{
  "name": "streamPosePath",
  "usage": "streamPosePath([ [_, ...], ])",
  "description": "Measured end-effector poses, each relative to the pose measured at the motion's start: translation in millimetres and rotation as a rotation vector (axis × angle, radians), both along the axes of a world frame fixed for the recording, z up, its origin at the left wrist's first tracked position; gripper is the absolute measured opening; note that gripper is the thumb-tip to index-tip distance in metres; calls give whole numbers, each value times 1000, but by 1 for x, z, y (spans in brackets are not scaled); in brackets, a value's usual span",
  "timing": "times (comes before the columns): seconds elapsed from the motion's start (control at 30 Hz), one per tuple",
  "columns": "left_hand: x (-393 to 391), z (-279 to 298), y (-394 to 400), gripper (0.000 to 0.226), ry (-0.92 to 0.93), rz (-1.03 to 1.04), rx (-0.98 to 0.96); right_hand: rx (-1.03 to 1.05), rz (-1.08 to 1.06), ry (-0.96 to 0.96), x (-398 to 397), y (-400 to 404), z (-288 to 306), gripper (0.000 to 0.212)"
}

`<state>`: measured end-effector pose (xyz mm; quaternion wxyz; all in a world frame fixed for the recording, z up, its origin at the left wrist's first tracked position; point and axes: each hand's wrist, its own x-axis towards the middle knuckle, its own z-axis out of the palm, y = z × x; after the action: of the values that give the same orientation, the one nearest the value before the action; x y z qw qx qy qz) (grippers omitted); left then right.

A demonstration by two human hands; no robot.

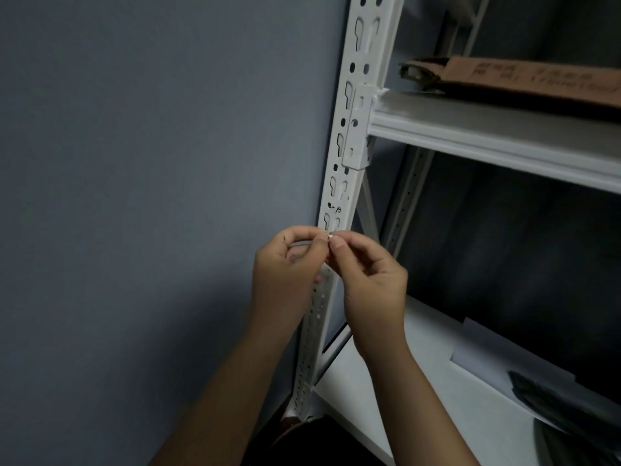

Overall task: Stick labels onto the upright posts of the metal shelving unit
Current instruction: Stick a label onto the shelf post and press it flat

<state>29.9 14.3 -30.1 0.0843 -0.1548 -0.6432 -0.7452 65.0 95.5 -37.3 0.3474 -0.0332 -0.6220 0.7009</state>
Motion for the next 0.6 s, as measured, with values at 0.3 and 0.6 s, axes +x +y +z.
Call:
streamPosePath([
  [0.3, -19, -17, 0, 13, -110, -36, -43, 467, -247, 42, -28, 11, -27, 14],
  [0.6, -58, -19, 10, 14, -234, -141, -12, 818, -396, 210, -73, 35, -40, 14],
])
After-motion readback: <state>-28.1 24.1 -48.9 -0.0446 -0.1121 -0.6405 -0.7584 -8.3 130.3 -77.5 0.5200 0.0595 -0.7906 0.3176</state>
